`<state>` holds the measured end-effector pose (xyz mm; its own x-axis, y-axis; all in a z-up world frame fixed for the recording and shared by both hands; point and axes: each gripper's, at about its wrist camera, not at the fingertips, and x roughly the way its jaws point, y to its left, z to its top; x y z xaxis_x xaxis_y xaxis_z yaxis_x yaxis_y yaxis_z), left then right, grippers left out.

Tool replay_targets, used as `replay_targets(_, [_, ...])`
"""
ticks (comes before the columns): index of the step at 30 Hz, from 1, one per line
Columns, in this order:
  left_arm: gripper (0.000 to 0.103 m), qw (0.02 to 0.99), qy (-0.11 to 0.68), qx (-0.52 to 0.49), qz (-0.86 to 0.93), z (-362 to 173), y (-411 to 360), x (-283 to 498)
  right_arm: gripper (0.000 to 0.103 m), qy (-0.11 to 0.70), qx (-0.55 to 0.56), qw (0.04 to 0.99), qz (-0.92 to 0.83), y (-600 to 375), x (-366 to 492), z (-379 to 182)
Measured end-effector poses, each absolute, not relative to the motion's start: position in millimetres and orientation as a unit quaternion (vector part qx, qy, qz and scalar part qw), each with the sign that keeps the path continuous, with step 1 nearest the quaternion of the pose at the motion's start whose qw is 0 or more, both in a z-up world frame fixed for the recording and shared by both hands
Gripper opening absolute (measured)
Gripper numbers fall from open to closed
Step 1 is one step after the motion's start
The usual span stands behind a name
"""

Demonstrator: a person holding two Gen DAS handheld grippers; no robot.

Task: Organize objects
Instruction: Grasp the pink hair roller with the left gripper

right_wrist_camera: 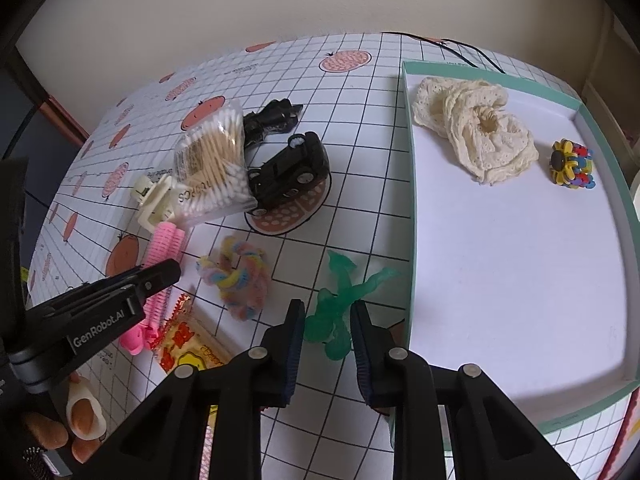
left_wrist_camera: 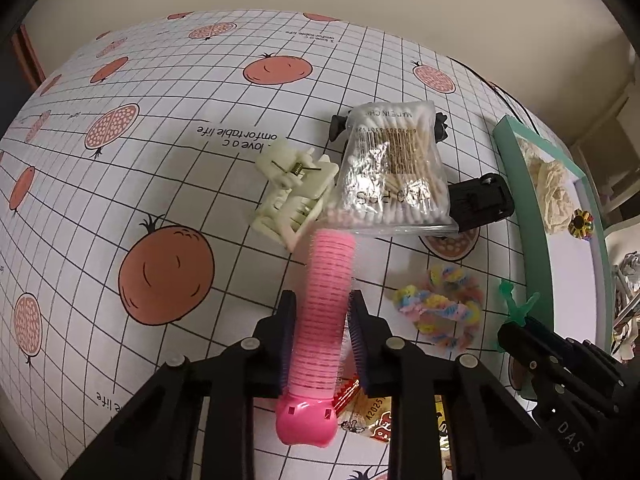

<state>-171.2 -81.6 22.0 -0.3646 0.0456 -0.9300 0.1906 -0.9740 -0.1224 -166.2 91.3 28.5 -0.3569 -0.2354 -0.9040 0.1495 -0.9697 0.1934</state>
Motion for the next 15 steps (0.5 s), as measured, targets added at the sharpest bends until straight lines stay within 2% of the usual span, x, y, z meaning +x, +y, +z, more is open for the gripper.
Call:
replay_targets(10, [0.026, 0.048, 0.114, 0.555, -0.823, 34, -85, -166, 0.025, -0.041, 0.548, 0.124, -0.826, 93, -162, 37])
replay_targets(11, [0.026, 0.049, 0.115, 0.553, -0.824, 36, -86, -166, 0.016, -0.041, 0.547, 0.125, -0.827, 93, -161, 38])
replay_targets(12, [0.026, 0.049, 0.117, 0.551, -0.825, 37, -87, -164, 0.013, -0.041, 0.546, 0.128, -0.827, 93, -161, 39])
replay_targets(15, [0.026, 0.053, 0.119, 0.544, -0.829, 42, -90, -163, 0.013, -0.041, 0.542, 0.135, -0.829, 91, -157, 44])
